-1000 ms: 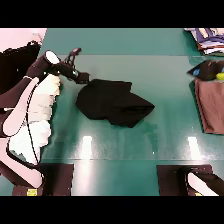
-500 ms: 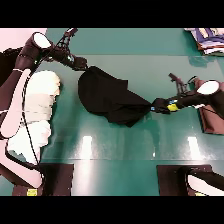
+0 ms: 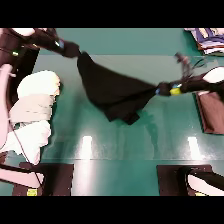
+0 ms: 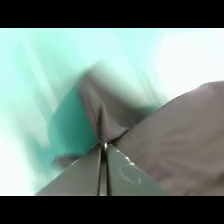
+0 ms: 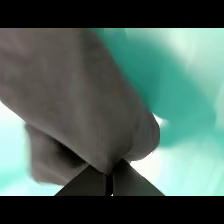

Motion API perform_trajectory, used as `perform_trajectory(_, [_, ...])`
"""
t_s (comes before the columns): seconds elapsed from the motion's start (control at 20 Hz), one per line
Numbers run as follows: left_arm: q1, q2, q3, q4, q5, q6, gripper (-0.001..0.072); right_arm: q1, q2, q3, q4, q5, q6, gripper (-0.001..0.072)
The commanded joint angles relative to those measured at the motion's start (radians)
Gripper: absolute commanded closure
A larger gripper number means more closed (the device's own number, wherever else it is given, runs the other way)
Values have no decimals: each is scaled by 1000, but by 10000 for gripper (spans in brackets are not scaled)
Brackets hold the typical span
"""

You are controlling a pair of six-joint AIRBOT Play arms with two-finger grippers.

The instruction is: Fold the shirts.

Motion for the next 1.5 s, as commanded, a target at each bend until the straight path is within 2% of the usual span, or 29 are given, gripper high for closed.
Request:
perform_trajectory(0.0, [0, 190, 103, 31, 5, -13, 681, -67, 127, 189, -52, 42, -6, 693])
perform_trajectory(0.25, [0, 524, 126, 23, 46, -14, 681, -150, 299, 405, -76, 148, -8, 693])
perform_trajectory(0.35, [0, 626, 126, 23, 95, -48, 681, -181, 341, 477, -125, 206, -7, 693])
perform_trajectory(0.45, [0, 689, 126, 15, 151, -73, 682, -203, 356, 533, -149, 250, -7, 693])
perform_trajectory(0.6, [0, 690, 124, 7, 137, -76, 682, -200, 320, 598, -147, 325, 21, 693])
perform_trajectory(0.8, [0, 558, 45, 123, 64, -87, 681, -64, 175, 565, -153, 457, 116, 693])
perform_trajectory(0.95, [0, 379, -45, 216, -63, -92, 681, 82, 45, 430, -301, 443, 174, 693])
perform_trajectory(1.1, [0, 159, -159, 210, -151, -92, 681, 174, -100, 293, -412, 371, 184, 693])
perform_trajectory(1.3, [0, -87, -269, 210, -26, -91, 681, 196, -262, 188, -400, 189, 184, 693])
perform_trajectory(1.45, [0, -174, -269, 204, 108, -92, 681, 195, -328, 188, -399, 117, 184, 692])
